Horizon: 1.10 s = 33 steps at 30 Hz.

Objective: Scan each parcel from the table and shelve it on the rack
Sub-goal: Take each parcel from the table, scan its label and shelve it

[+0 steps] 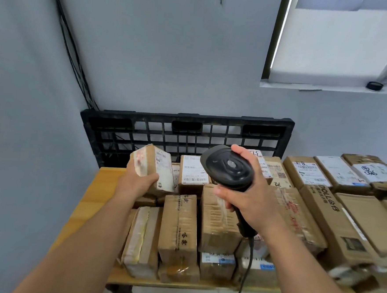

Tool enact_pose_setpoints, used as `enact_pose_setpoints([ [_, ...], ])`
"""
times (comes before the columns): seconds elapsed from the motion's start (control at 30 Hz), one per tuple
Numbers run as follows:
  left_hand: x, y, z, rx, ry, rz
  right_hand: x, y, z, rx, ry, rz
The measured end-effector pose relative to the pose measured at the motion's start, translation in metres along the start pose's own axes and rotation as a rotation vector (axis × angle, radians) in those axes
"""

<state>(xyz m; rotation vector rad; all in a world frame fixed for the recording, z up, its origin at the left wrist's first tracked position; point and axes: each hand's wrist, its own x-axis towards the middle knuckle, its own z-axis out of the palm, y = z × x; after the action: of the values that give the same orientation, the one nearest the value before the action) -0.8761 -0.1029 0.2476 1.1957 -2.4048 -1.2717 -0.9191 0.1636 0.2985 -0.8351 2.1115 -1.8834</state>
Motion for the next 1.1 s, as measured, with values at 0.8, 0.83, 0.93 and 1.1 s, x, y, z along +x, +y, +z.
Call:
enact_pose_setpoints([
  [0.8,-0.172,-0.044,-0.038,-0.446,0.093,0.304,-0.106,-0.039,0.023,0.404,-0.333,-0.059],
  [0.83,-0.176,-0.045,-0.038,-0.443,0.100,0.306,-0.109,-0.040,0.022,0.400,-0.337,-0.058],
  [0.93,-0.188,-0.048,-0.039,-0.435,0.114,0.300,-0.115,-0.043,0.021,0.395,-0.349,-0.048],
  [1.1,-0.203,-0.048,-0.045,-0.442,0.140,0.316,-0.118,-0.045,0.023,0.394,-0.379,-0.064],
])
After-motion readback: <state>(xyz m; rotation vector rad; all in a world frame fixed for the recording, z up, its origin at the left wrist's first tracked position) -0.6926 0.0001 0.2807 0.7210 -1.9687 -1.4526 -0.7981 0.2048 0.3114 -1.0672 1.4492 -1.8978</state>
